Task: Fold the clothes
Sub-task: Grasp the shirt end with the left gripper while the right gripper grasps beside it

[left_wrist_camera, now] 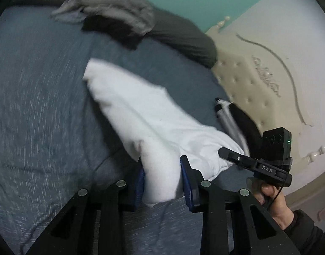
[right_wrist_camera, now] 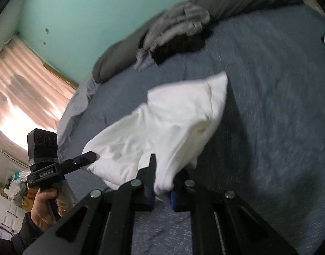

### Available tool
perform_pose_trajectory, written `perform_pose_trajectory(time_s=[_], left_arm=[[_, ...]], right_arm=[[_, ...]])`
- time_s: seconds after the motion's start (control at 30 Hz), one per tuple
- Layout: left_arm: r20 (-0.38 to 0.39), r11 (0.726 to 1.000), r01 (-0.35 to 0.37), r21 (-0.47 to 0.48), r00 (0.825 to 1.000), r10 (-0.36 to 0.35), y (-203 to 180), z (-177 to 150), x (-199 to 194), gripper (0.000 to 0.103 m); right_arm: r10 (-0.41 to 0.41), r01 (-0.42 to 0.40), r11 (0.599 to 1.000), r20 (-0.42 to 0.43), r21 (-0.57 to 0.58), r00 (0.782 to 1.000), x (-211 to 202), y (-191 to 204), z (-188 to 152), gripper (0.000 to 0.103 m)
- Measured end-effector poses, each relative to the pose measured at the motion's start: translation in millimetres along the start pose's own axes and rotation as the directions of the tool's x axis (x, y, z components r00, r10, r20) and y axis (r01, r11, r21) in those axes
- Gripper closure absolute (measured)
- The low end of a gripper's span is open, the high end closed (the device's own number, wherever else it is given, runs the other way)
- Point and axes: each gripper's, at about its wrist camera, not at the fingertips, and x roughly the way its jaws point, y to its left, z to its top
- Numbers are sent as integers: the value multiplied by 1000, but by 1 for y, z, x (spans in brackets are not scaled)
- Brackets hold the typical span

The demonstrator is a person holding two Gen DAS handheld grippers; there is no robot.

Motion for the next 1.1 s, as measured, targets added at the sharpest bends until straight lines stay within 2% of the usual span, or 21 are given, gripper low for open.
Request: perform_pose_trajectory(time_s=[0.17,0.3,0.5,0.67,0.9,1.1], left_arm=[[55,998,26,60,998,-29,-50,29,-42,70],[82,993,37,111,996,-46,-98,50,-60,70],[109,983,73,170,990,-93,-170,68,-78,71],[109,973,103,208,986,-127,-213,71,-78,71],[101,957,131,260,982,-162,-274,71,-70,71],[88,949,156,272,979,-186,-306,73,-52,71]], right_arm=[[23,-21,999,73,-27,997,-51,25,40,94],[25,-18,998,133,-52,991,-98,46,69,94],[8,12,995,203,-96,979,-176,67,90,94],[-12,38,994,247,-103,969,-234,73,93,94],[-41,68,994,290,-84,956,-290,61,94,94],[-79,104,992,297,-69,952,-332,46,104,94]])
